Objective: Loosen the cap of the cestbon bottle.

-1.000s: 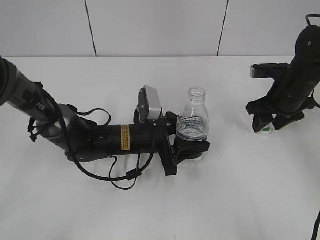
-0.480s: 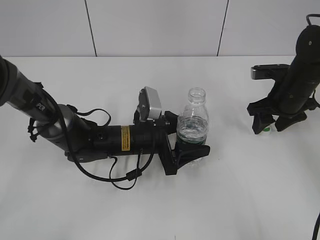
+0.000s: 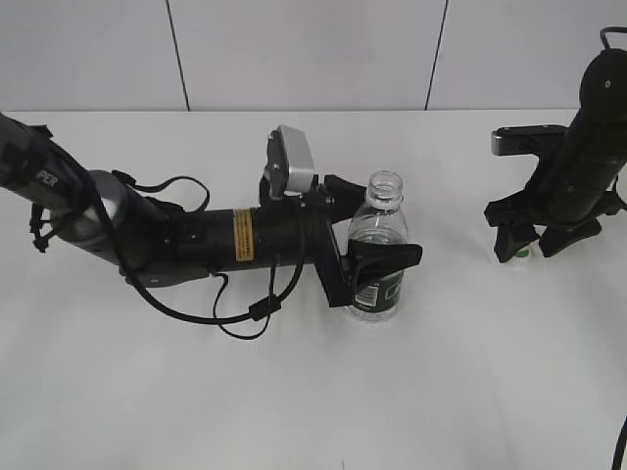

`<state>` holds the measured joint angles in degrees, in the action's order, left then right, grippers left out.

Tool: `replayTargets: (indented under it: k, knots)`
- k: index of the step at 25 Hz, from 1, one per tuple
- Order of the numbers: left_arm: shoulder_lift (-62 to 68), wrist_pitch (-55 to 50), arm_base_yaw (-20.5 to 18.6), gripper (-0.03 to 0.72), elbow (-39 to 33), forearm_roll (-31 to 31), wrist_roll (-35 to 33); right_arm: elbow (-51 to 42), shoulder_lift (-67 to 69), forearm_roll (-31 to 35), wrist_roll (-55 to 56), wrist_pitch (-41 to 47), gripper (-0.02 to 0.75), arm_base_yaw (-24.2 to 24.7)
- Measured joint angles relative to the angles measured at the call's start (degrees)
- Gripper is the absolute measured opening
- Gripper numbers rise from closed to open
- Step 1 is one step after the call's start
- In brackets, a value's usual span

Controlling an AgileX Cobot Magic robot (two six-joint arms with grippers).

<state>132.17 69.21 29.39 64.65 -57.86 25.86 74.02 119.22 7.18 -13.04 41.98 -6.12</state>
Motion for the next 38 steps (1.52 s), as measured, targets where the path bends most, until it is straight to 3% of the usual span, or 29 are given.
replayTargets:
  k: [15, 22, 29, 38]
  knots:
    - [-13.2, 0.0, 0.0, 0.538, 0.0, -0.7, 11.8, 0.0, -1.0, 0.1, 0.0, 0.0, 0.492, 0.0]
    - [-21.0, -1.0, 0.0, 0.538, 0.0, -0.7, 12.9, 0.0, -8.0, 0.2, 0.0, 0.8, 0.492, 0.0]
    - [-31.4, -20.3, 0.0, 0.538, 0.0, 8.3, 12.9, 0.0, -15.8, 0.2, 0.0, 5.0, 0.492, 0.0]
    - [-44.0, -58.3, -3.1, 0.533, 0.0, 14.9, 12.9, 0.0, -22.9, 1.2, 0.0, 12.2, 0.492, 0.0]
